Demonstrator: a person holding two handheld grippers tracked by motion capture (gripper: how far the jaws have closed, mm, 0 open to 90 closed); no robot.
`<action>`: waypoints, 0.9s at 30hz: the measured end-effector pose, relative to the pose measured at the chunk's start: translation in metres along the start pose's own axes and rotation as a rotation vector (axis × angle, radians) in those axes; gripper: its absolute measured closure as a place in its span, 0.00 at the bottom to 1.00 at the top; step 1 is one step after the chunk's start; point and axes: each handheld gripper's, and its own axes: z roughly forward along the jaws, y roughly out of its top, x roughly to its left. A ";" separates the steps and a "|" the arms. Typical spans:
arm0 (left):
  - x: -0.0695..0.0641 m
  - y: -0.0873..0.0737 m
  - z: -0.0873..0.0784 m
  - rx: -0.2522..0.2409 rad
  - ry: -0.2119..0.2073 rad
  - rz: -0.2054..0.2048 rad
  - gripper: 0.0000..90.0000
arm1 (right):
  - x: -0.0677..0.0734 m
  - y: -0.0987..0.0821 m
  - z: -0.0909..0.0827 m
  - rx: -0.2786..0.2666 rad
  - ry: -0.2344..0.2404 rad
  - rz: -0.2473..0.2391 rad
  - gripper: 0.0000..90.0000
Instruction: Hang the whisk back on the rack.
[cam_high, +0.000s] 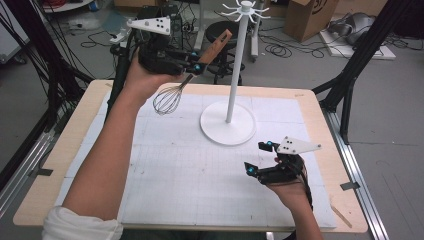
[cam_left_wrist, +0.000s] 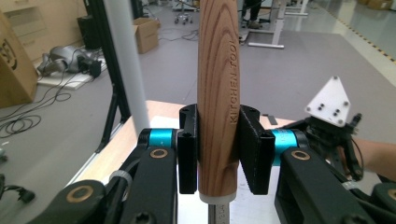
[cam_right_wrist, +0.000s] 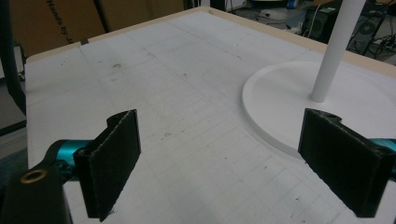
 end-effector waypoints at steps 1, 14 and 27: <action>0.002 0.003 0.000 -0.003 0.004 -0.001 0.79 | 0.000 0.000 0.000 0.002 -0.001 0.005 0.13; 0.014 0.023 0.016 0.002 0.045 0.005 0.79 | -0.002 -0.001 -0.001 -0.008 0.005 0.009 0.13; 0.024 0.016 0.027 0.027 0.054 -0.035 0.79 | -0.002 -0.001 -0.001 -0.008 0.008 0.009 0.13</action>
